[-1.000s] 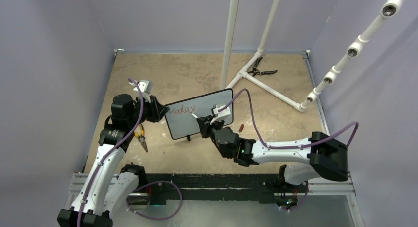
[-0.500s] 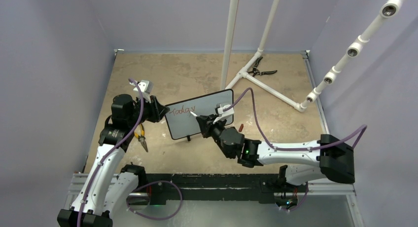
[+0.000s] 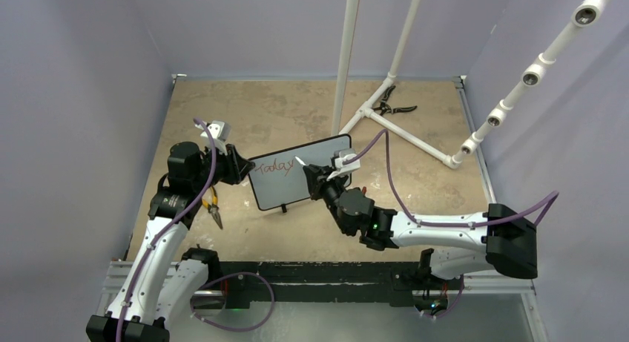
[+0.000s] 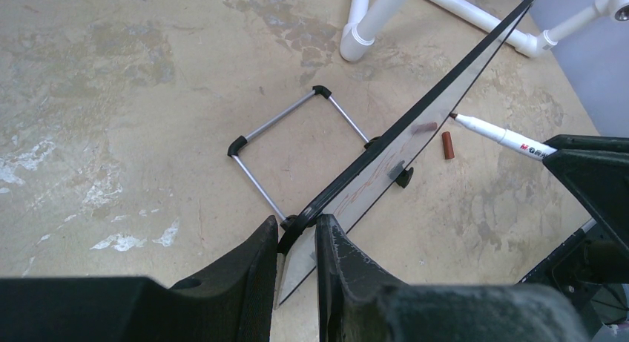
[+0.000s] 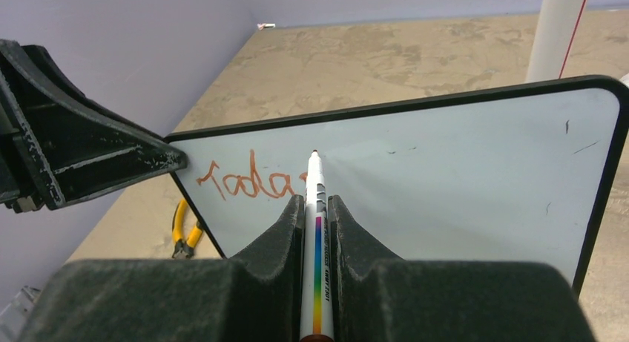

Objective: Write a sentence on the whiteboard

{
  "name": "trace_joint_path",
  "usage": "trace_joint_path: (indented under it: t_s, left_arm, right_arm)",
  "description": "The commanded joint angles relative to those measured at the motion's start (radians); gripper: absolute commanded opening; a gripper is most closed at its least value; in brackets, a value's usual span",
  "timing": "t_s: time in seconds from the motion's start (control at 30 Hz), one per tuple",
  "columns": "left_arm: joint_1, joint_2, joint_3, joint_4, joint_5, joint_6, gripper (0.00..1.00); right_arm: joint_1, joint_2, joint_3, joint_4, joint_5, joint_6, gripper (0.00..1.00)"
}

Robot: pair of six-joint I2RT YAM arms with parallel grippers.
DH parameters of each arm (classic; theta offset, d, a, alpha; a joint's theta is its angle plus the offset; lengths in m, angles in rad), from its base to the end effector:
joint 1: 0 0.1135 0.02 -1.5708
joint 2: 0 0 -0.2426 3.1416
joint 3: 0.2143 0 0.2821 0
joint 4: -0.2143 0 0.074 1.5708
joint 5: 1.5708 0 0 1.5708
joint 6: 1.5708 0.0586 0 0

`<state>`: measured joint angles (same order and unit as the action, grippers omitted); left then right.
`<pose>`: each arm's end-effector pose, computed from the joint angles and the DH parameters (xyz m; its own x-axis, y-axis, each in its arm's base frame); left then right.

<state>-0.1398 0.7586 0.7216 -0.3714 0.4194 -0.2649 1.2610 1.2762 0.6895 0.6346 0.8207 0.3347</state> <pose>0.2330 -0.0569 0.2795 -0.5098 -0.1697 -0.8434 0.3770 0.8371 -0.3964 0.1403 0.2975 0.2485 -0.1263 0.3400 -0.9319 -0.4076 0.8387 0.3612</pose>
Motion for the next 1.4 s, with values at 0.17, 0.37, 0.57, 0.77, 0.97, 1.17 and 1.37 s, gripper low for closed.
trace_joint_path:
  t_s: [0.17, 0.37, 0.57, 0.77, 0.97, 1.17, 1.37]
  left_arm:
    - [0.003, -0.008, -0.004, 0.035, -0.021, 0.013, 0.12]
    - [0.002, -0.010, -0.003, 0.035, -0.021, 0.012, 0.12]
    - [0.003, -0.012, -0.004, 0.035, -0.021, 0.013, 0.12]
    - [0.002, -0.013, -0.004, 0.035, -0.021, 0.013, 0.12]
    - [0.002, -0.015, -0.004, 0.035, -0.021, 0.013, 0.12]
    - [0.002, -0.016, -0.005, 0.036, -0.022, 0.013, 0.12]
    - [0.003, -0.018, -0.005, 0.036, -0.026, 0.013, 0.12]
  right_arm:
    - [-0.032, 0.021, 0.037, 0.066, 0.006, -0.033, 0.00]
    - [-0.041, 0.030, 0.034, 0.064, 0.001, -0.026, 0.00]
    - [-0.043, 0.034, 0.034, 0.011, 0.024, 0.013, 0.00]
    - [-0.043, 0.005, -0.001, -0.044, 0.040, 0.083, 0.00]
    - [-0.043, -0.001, -0.028, 0.000, 0.003, 0.058, 0.00]
    - [-0.042, -0.075, -0.081, 0.084, -0.053, 0.015, 0.00]
    - [-0.043, -0.061, -0.075, 0.032, -0.004, 0.046, 0.00]
